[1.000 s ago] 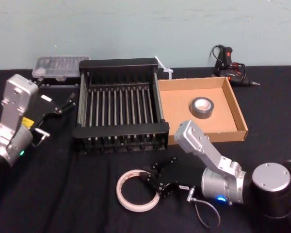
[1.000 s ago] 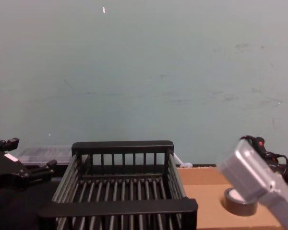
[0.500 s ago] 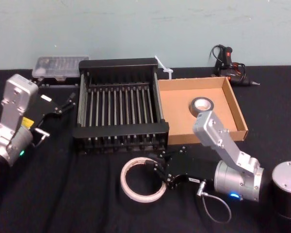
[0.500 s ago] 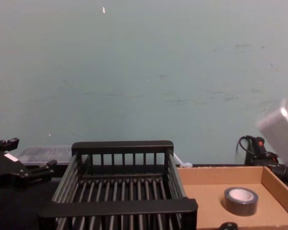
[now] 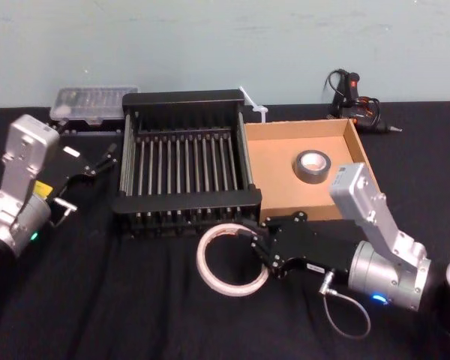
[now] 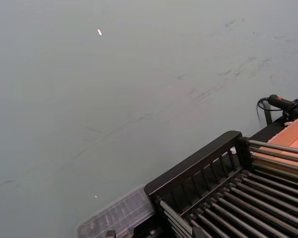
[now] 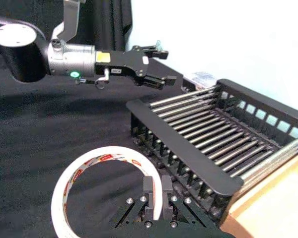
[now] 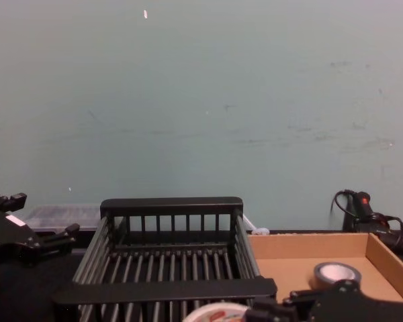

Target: Pick up the white tape and place it into the black box , Pick up the silver tape and place it into the brown box.

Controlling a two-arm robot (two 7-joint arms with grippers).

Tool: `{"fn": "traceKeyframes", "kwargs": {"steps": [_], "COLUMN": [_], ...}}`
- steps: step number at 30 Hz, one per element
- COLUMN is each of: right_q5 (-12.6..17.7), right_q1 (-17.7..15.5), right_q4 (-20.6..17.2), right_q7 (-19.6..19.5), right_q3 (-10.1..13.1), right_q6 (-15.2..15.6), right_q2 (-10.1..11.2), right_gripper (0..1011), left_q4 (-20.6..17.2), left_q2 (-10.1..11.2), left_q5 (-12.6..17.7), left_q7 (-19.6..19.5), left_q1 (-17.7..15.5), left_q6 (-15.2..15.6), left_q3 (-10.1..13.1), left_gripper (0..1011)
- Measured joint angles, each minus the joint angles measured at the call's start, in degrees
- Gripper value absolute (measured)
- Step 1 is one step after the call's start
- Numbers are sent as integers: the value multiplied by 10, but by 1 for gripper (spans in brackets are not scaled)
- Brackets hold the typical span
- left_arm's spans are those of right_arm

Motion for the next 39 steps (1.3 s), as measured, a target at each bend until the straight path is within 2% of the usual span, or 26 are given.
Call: {"fn": "traceKeyframes", "kwargs": {"steps": [9, 18, 39], "right_q5": [11, 19, 13], "right_q1": [-14, -22, -20], "right_q4": [-5, 2, 1], "right_q7": [-14, -25, -26], "right_q3": [21, 39, 51], "right_q6": [-13, -31, -39], "right_q2": [0, -10, -18], "right_gripper": [104, 104, 104], "left_q4": [0, 0, 0], "left_q2": [0, 0, 0], "left_q5": [0, 0, 0], "left_q7": [0, 0, 0], "left_q1": [0, 0, 0], "left_q6": [0, 0, 0], "left_q3": [0, 0, 0], "left_gripper": [1001, 1001, 1001]}}
